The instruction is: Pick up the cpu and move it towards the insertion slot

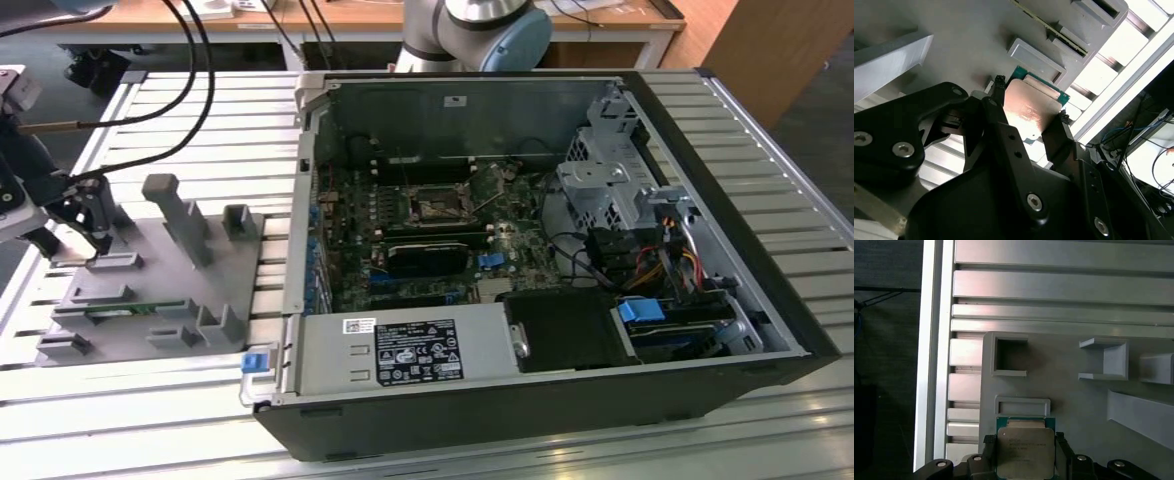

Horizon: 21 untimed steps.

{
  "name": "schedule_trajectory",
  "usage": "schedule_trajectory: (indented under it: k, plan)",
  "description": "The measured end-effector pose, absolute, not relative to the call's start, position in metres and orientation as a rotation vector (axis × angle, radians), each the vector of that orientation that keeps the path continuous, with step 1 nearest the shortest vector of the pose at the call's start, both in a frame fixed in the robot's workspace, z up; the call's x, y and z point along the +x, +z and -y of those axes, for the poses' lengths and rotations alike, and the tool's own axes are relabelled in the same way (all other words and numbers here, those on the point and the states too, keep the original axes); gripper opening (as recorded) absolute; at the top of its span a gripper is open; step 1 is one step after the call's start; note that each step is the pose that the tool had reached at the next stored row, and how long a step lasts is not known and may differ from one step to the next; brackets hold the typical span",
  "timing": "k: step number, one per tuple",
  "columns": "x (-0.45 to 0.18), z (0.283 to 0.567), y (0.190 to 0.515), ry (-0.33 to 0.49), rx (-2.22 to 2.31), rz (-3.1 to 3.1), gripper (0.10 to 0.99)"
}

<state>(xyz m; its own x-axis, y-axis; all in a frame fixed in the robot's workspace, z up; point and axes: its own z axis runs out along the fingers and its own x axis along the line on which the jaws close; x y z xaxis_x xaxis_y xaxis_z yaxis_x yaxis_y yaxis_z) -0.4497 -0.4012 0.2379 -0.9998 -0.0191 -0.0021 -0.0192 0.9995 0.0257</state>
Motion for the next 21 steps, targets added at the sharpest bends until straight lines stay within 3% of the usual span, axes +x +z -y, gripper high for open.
schedule_trajectory:
  k: [21]
  plan:
    - [-0.45,0.401,0.257,0.04,-0.03,-3.139,0.545]
